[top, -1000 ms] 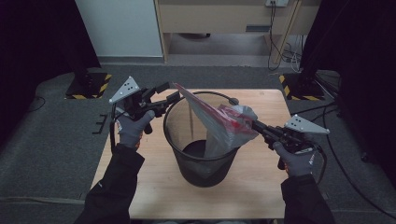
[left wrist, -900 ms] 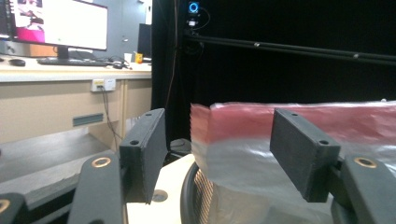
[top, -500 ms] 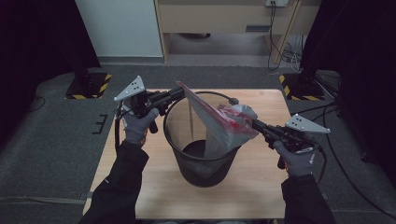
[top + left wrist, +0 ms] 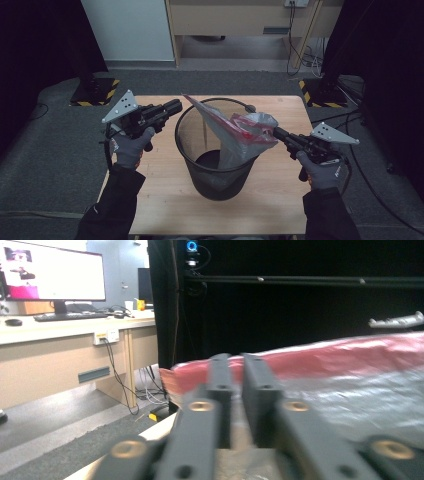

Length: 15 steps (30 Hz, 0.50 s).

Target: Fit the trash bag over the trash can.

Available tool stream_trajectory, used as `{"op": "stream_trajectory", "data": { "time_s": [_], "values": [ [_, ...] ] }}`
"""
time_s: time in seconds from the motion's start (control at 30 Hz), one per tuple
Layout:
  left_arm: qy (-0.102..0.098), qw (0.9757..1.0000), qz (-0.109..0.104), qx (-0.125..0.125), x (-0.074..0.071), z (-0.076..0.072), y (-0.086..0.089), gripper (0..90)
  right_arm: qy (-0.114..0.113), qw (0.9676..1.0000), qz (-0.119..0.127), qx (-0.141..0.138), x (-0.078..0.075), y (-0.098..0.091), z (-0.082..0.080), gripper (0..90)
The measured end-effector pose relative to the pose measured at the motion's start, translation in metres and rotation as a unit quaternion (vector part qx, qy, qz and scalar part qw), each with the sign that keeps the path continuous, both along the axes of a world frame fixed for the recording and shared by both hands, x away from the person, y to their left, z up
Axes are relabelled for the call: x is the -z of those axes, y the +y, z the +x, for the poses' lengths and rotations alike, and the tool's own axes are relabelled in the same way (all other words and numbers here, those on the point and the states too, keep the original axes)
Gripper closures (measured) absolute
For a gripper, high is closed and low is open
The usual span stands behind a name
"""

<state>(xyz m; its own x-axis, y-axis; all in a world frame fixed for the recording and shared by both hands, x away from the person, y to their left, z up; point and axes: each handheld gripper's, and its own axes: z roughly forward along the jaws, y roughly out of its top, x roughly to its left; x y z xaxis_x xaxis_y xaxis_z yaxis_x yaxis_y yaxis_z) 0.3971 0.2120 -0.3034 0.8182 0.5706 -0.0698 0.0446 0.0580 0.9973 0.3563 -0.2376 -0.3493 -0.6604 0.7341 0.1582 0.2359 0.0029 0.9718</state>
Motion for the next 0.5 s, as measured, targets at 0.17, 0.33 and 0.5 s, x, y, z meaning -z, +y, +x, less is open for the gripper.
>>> {"op": "stream_trajectory", "data": {
  "time_s": [0.17,0.33,0.5],
  "values": [
    [0.018,0.9998,0.002,0.006,0.015,0.024,-0.01,56.6,0.001,1.0,-0.007,-0.002,0.001,0.002,0.002,89.3],
    [0.024,0.9991,-0.015,0.032,0.025,0.045,-0.02,40.2,0.0,1.0,-0.008,-0.005,0.002,0.002,0.003,89.2],
    [0.016,0.9984,-0.027,0.047,0.027,0.058,-0.026,34.2,0.003,1.0,-0.006,-0.006,0.003,0.001,0.005,89.1]
  ]
}}
